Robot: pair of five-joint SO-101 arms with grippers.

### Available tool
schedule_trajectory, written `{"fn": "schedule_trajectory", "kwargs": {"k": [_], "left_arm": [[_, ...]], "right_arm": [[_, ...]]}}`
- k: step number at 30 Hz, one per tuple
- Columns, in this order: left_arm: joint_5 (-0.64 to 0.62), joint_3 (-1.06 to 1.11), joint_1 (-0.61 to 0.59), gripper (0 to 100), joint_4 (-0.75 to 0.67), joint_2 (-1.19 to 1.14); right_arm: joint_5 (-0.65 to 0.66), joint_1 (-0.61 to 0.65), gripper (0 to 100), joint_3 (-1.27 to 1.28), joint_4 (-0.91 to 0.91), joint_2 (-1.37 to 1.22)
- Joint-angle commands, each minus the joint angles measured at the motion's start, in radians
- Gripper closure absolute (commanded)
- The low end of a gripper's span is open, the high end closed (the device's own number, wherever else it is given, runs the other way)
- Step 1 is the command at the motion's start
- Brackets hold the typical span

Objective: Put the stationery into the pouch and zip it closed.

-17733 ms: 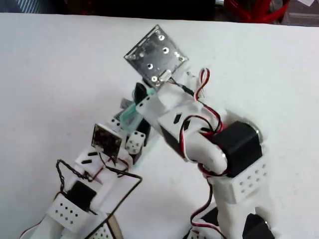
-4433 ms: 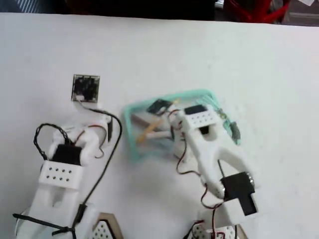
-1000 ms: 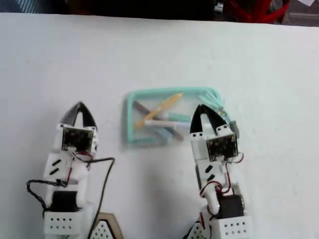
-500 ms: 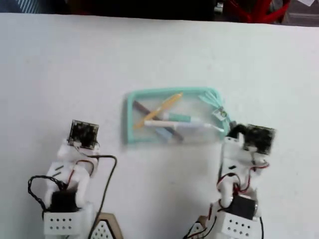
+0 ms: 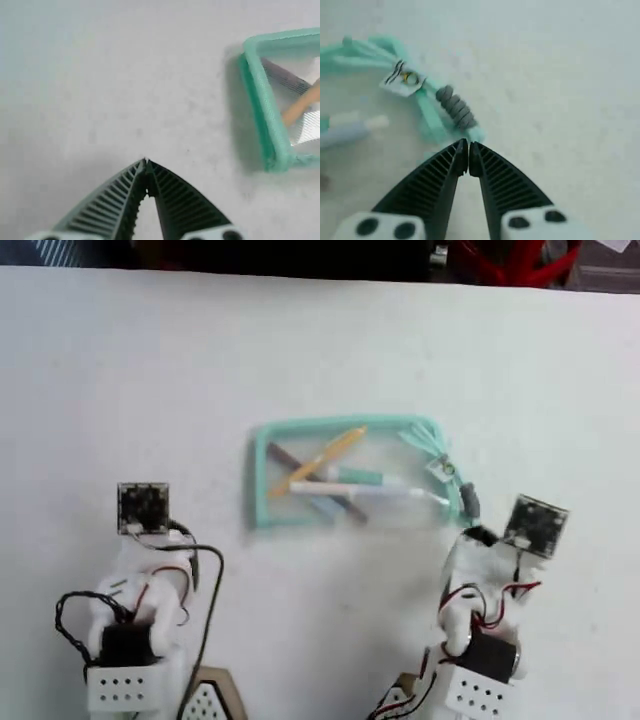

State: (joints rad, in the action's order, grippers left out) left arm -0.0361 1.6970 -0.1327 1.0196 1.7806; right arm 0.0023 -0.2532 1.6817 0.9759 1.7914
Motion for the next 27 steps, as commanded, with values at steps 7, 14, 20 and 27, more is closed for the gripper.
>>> {"fn": "schedule_trajectory", "kwargs": {"k": [7, 14, 20, 27], "left_arm": [[-0.075, -0.005, 0.022, 98, 0.155, 0.002], [0.026, -0.003, 0.021, 98, 0.247, 0.002], [0.196, -0.003, 0.022, 98, 0.249, 0.002], [0.06, -0.005, 0.021, 98, 0.247, 0.002]], "right_arm": [[-0.003, 0.108, 97.4, 0.009, 0.189, 0.004], [0.029, 0.11, 97.8, 0.009, 0.291, 0.007], [0.361, 0.11, 97.8, 0.009, 0.291, 0.005], [0.152, 0.107, 97.8, 0.009, 0.291, 0.004]]}}
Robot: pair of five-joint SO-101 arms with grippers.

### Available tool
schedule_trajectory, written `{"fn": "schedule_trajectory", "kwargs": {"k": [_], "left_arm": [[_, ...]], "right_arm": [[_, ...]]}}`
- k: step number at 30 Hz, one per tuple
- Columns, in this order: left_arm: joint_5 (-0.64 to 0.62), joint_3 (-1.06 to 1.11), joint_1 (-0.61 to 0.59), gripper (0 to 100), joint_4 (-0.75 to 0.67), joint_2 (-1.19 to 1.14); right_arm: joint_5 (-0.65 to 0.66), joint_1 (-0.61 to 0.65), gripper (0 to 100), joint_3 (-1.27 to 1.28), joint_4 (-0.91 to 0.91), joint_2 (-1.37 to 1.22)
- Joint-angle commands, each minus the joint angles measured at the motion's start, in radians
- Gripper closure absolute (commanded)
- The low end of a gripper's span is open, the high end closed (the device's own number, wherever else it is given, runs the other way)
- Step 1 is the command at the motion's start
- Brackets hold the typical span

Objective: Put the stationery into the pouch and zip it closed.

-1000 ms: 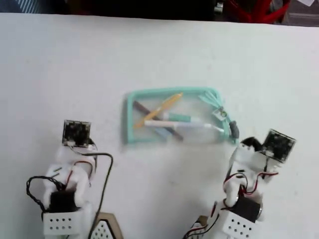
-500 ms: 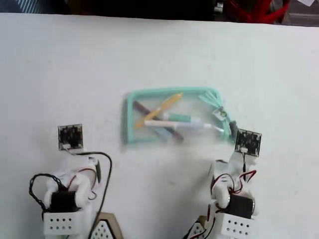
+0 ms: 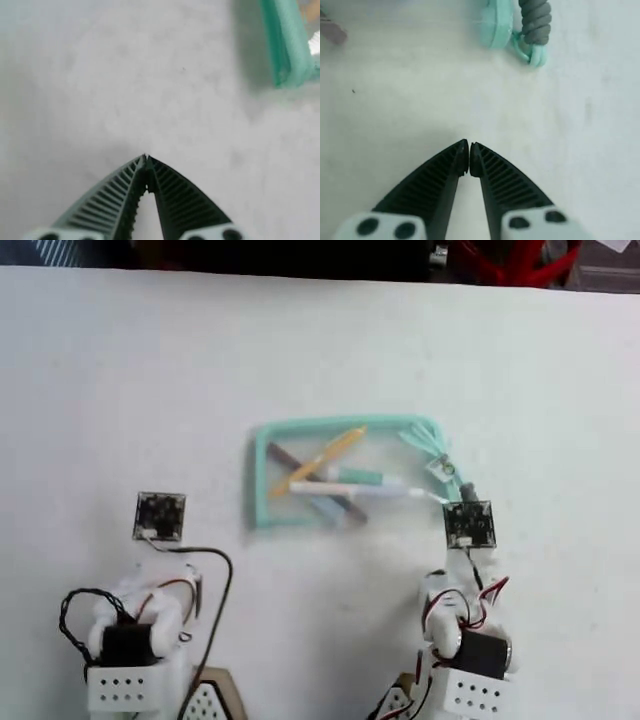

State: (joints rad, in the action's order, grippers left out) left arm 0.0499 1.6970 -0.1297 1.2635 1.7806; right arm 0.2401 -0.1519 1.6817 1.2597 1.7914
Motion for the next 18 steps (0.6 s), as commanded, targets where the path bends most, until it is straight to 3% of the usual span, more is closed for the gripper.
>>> {"fn": "schedule_trajectory", "kwargs": {"k": [1, 18], "left_arm": [[-0.025, -0.005, 0.018, 98, 0.003, 0.002], [-0.028, -0.005, 0.016, 98, 0.003, 0.004]], "right_arm": [[-0.092, 0.005, 97.8, 0.009, 0.007, 0.004], [-0.092, 0.004, 97.8, 0.009, 0.007, 0.005]]}}
